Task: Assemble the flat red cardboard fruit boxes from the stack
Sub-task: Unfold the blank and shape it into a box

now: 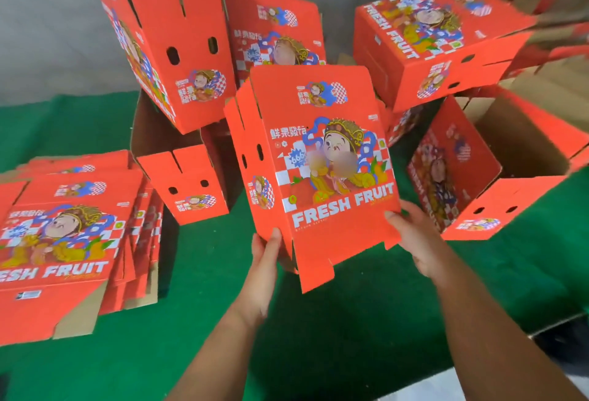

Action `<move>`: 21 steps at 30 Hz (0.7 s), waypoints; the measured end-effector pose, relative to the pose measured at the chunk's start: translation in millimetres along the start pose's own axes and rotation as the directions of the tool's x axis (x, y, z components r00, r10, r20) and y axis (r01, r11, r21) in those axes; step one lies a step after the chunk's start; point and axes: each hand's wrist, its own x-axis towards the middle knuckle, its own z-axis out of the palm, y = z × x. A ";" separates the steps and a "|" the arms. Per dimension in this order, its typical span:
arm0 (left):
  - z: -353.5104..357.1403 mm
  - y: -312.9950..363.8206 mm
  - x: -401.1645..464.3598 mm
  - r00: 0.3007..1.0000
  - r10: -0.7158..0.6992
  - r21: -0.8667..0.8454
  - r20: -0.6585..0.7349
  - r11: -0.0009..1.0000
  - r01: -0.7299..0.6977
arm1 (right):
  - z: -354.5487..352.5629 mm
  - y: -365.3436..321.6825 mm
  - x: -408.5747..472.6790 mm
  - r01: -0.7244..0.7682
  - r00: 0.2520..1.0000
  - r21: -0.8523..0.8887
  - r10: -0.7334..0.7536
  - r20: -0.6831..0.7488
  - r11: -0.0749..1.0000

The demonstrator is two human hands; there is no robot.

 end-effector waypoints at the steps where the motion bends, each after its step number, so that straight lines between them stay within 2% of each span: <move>1: 0.7 4.2 -3.1 0.999 0.035 0.051 0.010 0.998 -0.035 | 2.6 -2.7 -1.8 0.017 1.000 0.040 -0.017 -0.010 0.999; 4: -2.5 26.8 -11.8 0.983 0.182 0.221 -0.015 0.960 -0.175 | 6.2 -15.8 -10.1 0.011 1.000 0.168 -0.006 -0.028 0.986; 6: -9.6 45.2 -17.9 0.957 0.287 0.263 -0.038 0.927 -0.267 | 3.7 -25.6 -15.9 -0.005 1.000 0.255 -0.002 0.025 0.967; 9: -22.7 72.1 -23.2 0.918 0.380 0.232 -0.113 0.909 -0.347 | -5.2 -43.1 -16.7 0.049 0.995 0.390 -0.079 0.062 0.920; 13: -32.1 98.4 -24.7 0.870 0.450 0.186 -0.203 0.890 -0.417 | -19.5 -77.3 -12.0 0.146 0.985 0.443 -0.172 0.019 0.885; 16: -28.2 100.1 -25.5 0.865 0.467 0.121 -0.185 0.884 -0.451 | -29.7 -93.3 -18.1 0.147 0.960 0.375 -0.223 0.168 0.915; 18: -23.0 98.1 -27.5 0.862 0.486 0.091 -0.144 0.874 -0.477 | -31.2 -100.1 -19.7 0.147 0.962 0.273 -0.202 0.184 0.951; 21: -15.7 101.6 -29.8 0.852 0.523 0.033 -0.015 0.852 -0.522 | -19.9 -107.5 -28.4 0.095 0.971 0.274 -0.150 0.187 0.957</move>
